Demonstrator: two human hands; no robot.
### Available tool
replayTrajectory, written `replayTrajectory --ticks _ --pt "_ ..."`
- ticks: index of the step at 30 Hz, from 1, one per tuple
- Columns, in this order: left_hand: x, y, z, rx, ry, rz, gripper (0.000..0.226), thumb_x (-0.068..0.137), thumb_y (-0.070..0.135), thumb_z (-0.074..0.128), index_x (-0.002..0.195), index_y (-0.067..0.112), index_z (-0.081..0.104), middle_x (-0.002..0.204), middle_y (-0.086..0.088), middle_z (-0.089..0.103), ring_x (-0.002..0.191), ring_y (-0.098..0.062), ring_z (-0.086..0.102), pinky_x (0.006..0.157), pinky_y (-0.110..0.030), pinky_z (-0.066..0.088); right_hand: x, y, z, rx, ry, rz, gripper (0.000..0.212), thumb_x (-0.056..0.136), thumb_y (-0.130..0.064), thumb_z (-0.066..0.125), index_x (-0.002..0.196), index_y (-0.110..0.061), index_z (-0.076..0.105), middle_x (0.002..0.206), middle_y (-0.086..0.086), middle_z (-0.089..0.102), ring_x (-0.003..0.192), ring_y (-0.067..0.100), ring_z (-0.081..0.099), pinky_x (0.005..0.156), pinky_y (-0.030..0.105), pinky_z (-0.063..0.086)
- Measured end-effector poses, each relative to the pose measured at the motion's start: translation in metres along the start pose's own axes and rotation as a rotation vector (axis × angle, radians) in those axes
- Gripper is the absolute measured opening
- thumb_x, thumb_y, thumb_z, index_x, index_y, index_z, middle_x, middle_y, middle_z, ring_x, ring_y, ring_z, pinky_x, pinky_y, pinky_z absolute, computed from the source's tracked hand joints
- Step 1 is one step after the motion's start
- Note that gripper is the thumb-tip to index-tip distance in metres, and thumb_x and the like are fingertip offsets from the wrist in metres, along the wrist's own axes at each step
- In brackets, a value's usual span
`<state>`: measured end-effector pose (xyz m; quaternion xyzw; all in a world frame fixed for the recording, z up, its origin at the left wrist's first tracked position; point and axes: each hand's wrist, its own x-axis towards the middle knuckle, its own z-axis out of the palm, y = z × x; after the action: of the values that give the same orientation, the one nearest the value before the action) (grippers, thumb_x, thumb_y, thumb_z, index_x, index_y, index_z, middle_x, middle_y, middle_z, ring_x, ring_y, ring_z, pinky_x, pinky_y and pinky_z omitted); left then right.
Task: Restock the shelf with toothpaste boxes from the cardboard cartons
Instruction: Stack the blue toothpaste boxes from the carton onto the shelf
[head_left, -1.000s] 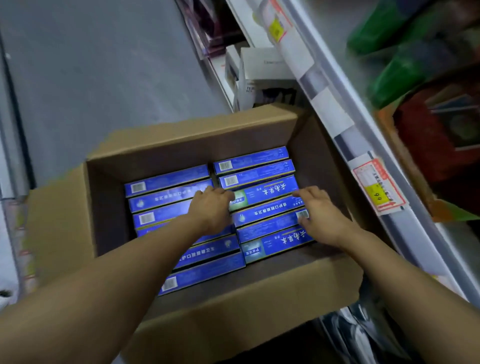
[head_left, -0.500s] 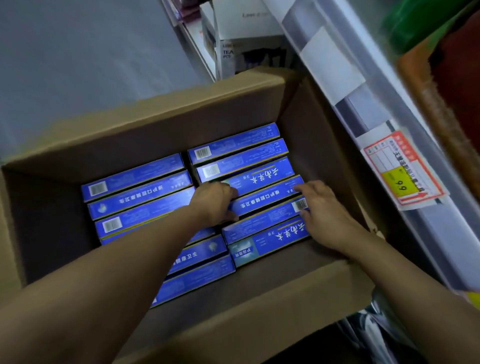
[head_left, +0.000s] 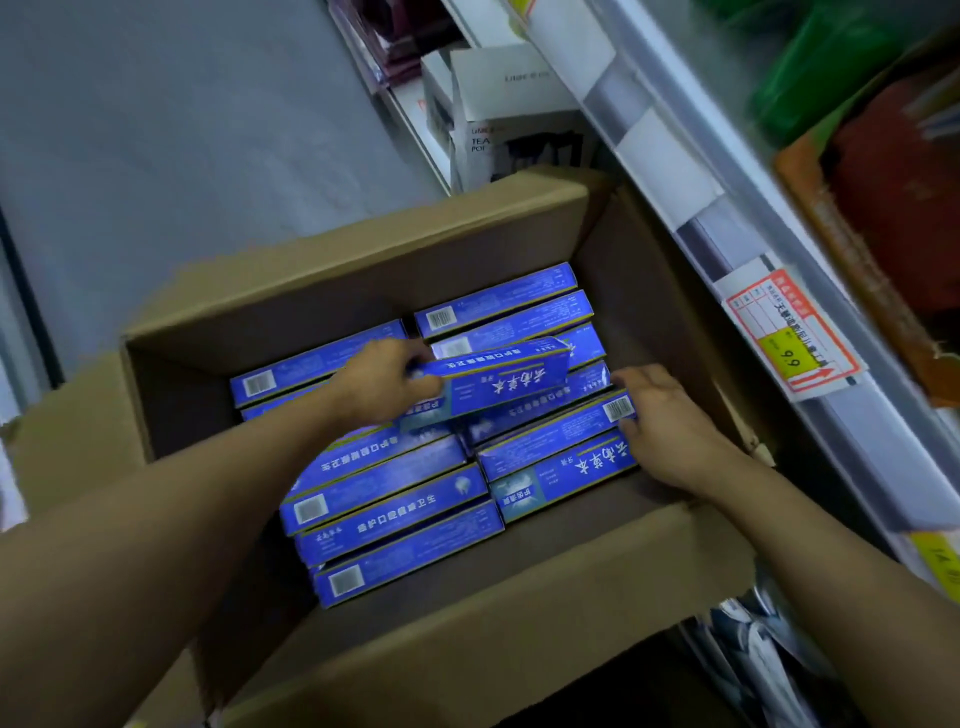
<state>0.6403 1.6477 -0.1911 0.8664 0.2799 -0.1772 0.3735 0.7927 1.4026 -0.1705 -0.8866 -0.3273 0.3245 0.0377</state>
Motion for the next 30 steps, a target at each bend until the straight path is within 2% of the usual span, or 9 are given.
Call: replayTrajectory --ticks 3,5,8,12,18,23,26,28,30 --pt "-0.019 -0.03 -0.01 -0.12 0.008 -0.096 0.022 0.086 0.025 0.062 0.095 0.006 0.063 0.081 -0.008 0.059 0.072 -0.017 0.05 0.068 -0.031 0.04 0.004 -0.01 0.002 -0.023 -0.024 0.011 0.051 0.088 -0.009 0.054 0.137 -0.009 0.04 0.138 0.014 0.037 0.128 0.031 0.039 0.105 0.036 0.034" --pt "-0.031 -0.049 -0.011 -0.132 0.003 -0.137 0.014 0.089 0.018 0.06 0.098 0.007 0.062 0.085 -0.01 0.06 0.071 -0.017 0.051 0.069 -0.029 0.04 0.011 -0.017 0.006 -0.039 -0.049 0.007 0.053 0.087 -0.009 0.057 0.138 -0.009 0.039 0.14 0.014 0.036 0.129 0.031 0.037 0.106 0.033 0.033" --pt "-0.038 -0.071 -0.005 -0.063 0.009 -0.159 0.025 0.091 0.013 0.056 0.114 0.005 0.059 0.104 -0.015 0.062 0.092 -0.025 0.059 0.083 -0.032 0.043 0.021 -0.022 0.014 -0.117 -0.108 -0.021 0.061 0.084 -0.01 0.062 0.139 -0.011 0.036 0.142 0.011 0.034 0.132 0.029 0.033 0.107 0.033 0.032" --pt "-0.034 -0.084 0.005 0.032 0.038 -0.167 0.042 0.093 0.029 0.049 0.127 0.006 0.053 0.115 -0.022 0.053 0.108 -0.033 0.052 0.088 -0.03 0.038 0.034 -0.024 0.026 -0.305 -0.216 -0.097 0.07 0.079 -0.01 0.066 0.141 -0.019 0.034 0.146 0.004 0.032 0.133 0.027 0.031 0.107 0.035 0.032" --pt "-0.035 -0.094 0.016 0.094 0.056 -0.148 0.039 0.097 0.025 0.047 0.131 0.006 0.048 0.123 -0.019 0.048 0.12 -0.032 0.044 0.099 -0.032 0.032 0.058 -0.027 0.047 -0.578 -0.287 -0.222 0.056 0.079 -0.012 0.064 0.131 -0.021 0.046 0.131 0.004 0.05 0.121 0.027 0.044 0.096 0.034 0.036" --pt "-0.041 -0.106 0.006 0.107 0.056 -0.218 0.038 0.097 0.027 0.044 0.13 0.007 0.048 0.126 -0.016 0.048 0.121 -0.031 0.044 0.101 -0.035 0.035 0.057 -0.022 0.034 -0.351 -0.275 -0.175 0.053 0.082 -0.015 0.068 0.132 -0.018 0.05 0.132 0.004 0.055 0.123 0.025 0.048 0.098 0.031 0.038" --pt "-0.045 -0.105 0.002 0.115 0.024 -0.242 0.039 0.097 0.027 0.044 0.13 0.007 0.046 0.129 -0.018 0.047 0.122 -0.032 0.044 0.101 -0.035 0.034 0.05 -0.023 0.012 -0.085 -0.233 -0.176 0.042 0.078 -0.012 0.073 0.117 -0.018 0.06 0.114 0.003 0.064 0.111 0.022 0.057 0.089 0.026 0.041" --pt "-0.047 -0.101 0.0 0.121 0.004 -0.248 0.039 0.097 0.026 0.046 0.129 0.005 0.047 0.128 -0.02 0.048 0.121 -0.033 0.044 0.098 -0.033 0.034 0.045 -0.028 -0.001 0.221 -0.258 -0.146 0.03 0.078 -0.005 0.073 0.097 -0.025 0.06 0.102 0.006 0.068 0.097 0.022 0.063 0.091 0.033 0.047" --pt "-0.049 -0.097 -0.003 0.125 -0.015 -0.257 0.037 0.095 0.026 0.048 0.126 0.005 0.049 0.126 -0.021 0.049 0.117 -0.033 0.047 0.092 -0.031 0.036 0.04 -0.036 -0.01 0.461 -0.264 -0.096 0.026 0.081 -0.002 0.069 0.089 -0.023 0.054 0.094 0.012 0.068 0.084 0.022 0.064 0.087 0.043 0.052"
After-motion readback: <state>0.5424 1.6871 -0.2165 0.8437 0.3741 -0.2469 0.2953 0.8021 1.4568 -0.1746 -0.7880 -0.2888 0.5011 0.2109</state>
